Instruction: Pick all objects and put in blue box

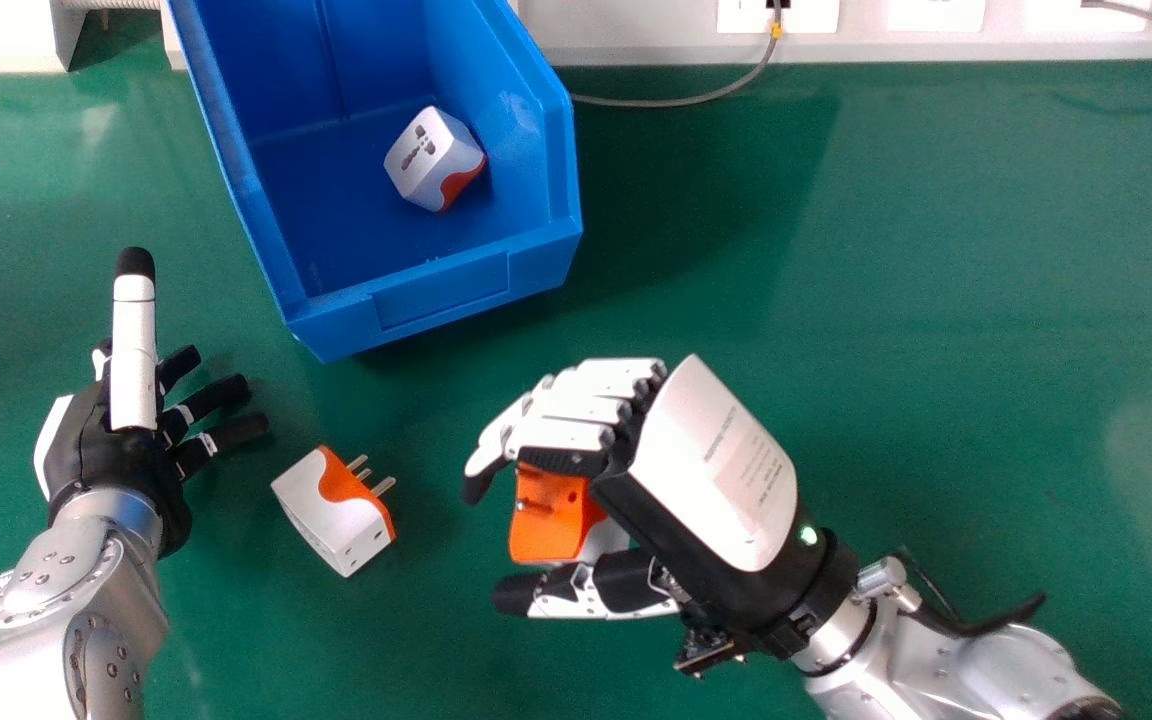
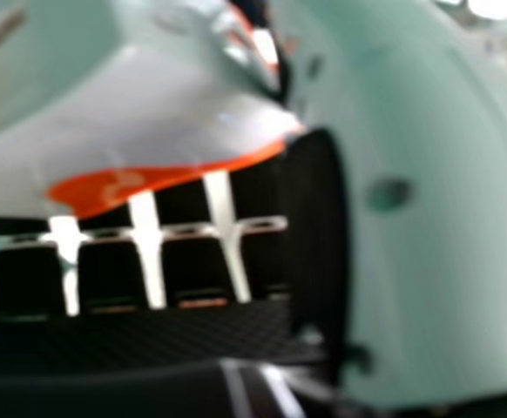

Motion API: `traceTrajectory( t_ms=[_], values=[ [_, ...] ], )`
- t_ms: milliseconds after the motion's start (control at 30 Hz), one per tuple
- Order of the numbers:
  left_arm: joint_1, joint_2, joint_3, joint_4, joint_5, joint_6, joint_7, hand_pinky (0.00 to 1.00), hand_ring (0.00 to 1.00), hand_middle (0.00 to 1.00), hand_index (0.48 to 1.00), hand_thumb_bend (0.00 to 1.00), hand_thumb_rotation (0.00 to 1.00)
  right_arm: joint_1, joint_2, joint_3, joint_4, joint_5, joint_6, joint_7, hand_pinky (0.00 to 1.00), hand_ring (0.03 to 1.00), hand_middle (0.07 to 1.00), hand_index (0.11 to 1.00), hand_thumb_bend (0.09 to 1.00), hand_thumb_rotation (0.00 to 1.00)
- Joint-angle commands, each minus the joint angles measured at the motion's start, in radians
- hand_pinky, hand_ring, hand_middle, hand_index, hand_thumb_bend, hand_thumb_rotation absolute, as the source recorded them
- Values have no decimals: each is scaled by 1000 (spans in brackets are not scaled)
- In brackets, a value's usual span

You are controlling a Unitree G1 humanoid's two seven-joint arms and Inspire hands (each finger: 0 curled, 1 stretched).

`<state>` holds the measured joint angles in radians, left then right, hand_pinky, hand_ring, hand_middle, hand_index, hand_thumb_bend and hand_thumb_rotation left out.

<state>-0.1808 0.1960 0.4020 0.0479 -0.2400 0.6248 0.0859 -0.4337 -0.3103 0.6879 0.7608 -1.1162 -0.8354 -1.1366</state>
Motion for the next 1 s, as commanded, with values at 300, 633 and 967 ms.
traceTrajectory(
  t_ms=[300, 633, 967],
  values=[
    [1, 6, 3, -8, -11, 15, -2, 692, 788, 917, 1000, 848, 924, -62, 18, 35, 56, -17, -1, -134, 381, 498, 555, 497, 493, 0],
    [-3, 10, 2, 20, -6, -4, -6, 691, 790, 919, 1000, 848, 924, -62, 10, 39, 52, -18, 13, -141, 384, 500, 557, 494, 493, 0],
    [0, 6, -2, 5, -7, 4, -2, 686, 786, 918, 998, 852, 923, -69, 11, 46, 63, -22, 26, -166, 384, 500, 556, 491, 494, 0]
  ],
)
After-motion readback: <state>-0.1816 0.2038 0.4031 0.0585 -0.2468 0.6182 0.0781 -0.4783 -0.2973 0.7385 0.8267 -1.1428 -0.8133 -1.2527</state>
